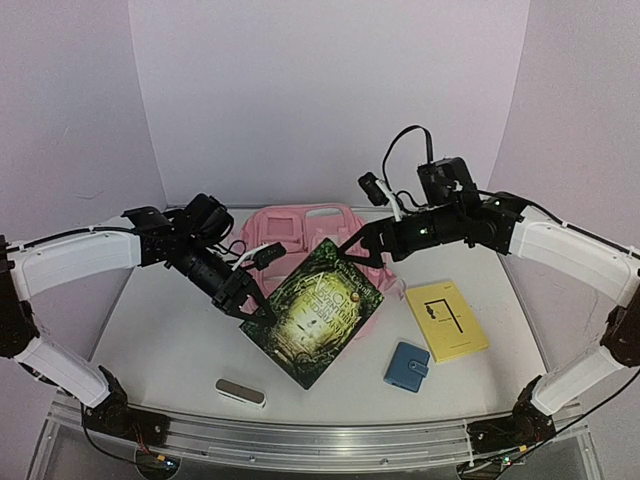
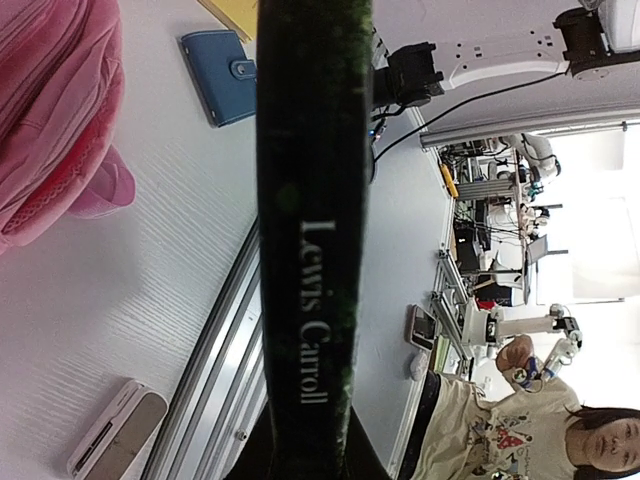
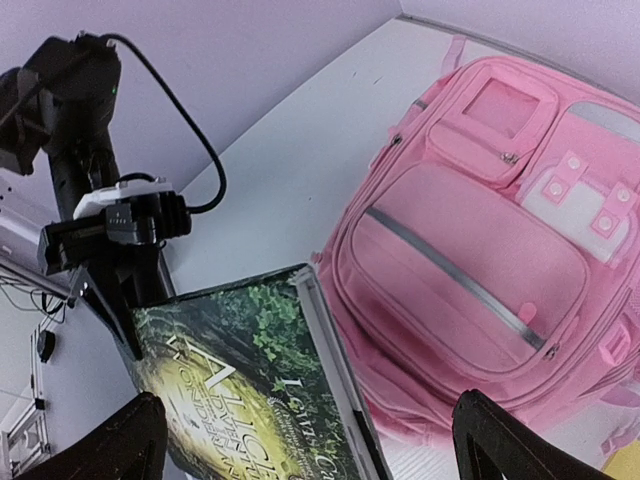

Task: Pack the student bag
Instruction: Pick up the book from the center of the board.

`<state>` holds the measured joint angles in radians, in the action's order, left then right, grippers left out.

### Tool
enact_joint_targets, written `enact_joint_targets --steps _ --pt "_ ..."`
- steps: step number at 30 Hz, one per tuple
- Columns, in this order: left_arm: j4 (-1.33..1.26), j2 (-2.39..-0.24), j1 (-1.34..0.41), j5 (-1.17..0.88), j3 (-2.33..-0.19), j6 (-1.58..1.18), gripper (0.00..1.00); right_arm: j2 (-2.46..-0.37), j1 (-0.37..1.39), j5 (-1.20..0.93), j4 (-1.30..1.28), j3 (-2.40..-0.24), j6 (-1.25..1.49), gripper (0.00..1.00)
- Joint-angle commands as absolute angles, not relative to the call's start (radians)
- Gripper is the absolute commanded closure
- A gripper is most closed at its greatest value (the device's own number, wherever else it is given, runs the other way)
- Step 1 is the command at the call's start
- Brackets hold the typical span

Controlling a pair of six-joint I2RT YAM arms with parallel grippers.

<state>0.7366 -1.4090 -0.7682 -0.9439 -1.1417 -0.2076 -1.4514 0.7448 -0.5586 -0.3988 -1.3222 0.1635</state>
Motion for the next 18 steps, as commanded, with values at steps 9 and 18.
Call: enact_joint_targets --steps 9,18 --pt "0.713 -1.441 -0.820 -1.166 -1.241 -0.098 1.00 -1.407 0.747 -0.794 -0.515 -1.266 0.091 0.03" --pt "0.712 -1.423 -0.824 -1.156 -1.248 -0.094 1.00 -1.452 0.747 -0.983 -0.509 -1.255 0.055 0.24"
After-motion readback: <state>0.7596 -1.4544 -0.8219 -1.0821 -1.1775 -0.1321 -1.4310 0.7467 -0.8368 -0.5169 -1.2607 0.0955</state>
